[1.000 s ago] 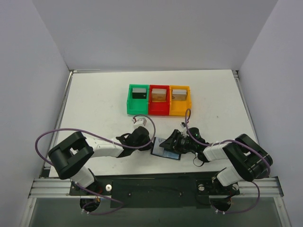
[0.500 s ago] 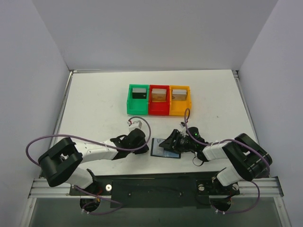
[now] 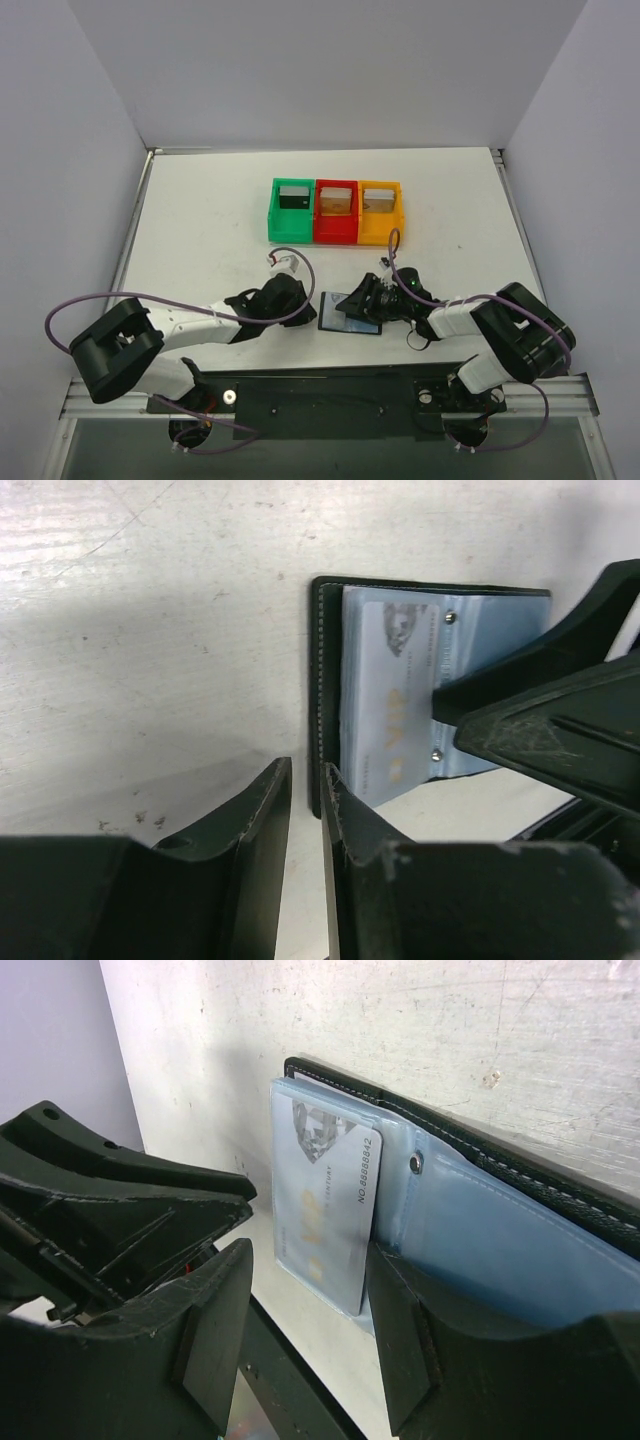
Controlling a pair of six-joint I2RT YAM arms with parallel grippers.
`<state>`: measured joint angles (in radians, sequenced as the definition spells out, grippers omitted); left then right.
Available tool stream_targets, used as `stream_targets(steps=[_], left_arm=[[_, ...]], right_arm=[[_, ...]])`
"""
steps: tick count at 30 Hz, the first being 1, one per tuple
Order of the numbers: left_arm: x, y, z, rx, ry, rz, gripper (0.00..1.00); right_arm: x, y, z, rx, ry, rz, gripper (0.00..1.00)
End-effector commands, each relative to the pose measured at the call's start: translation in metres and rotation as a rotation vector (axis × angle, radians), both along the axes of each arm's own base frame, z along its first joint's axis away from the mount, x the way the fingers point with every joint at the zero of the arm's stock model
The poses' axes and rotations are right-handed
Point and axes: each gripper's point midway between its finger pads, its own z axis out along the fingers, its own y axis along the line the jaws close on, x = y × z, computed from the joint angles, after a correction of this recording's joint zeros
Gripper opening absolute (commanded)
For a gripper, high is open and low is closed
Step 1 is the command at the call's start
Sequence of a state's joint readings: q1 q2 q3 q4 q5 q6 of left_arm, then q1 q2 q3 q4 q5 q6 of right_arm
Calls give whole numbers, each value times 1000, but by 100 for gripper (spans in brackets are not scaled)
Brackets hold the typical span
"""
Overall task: Take the credit cards out of the card holder
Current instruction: Remove the credit card from the card holder.
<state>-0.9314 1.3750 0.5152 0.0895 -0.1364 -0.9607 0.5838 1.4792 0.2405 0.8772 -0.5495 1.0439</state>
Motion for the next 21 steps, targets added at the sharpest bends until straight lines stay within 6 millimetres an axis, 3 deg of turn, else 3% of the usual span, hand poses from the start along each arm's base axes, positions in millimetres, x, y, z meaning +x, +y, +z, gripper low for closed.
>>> stream_targets(steps=[1, 6, 14, 21], left_arm=[[13, -22, 41, -159, -96, -23, 29], [16, -28, 45, -174, -106, -34, 29], [13, -35, 22, -146, -48, -58, 29], [16, -42, 23, -158, -52, -67, 29]], right_arm=[[-8, -15, -27, -129, 37, -9, 46], [-7, -15, -26, -130, 37, -8, 46], [-8, -15, -26, -137, 36, -4, 46], [-8, -17, -24, -149, 31, 1, 46]])
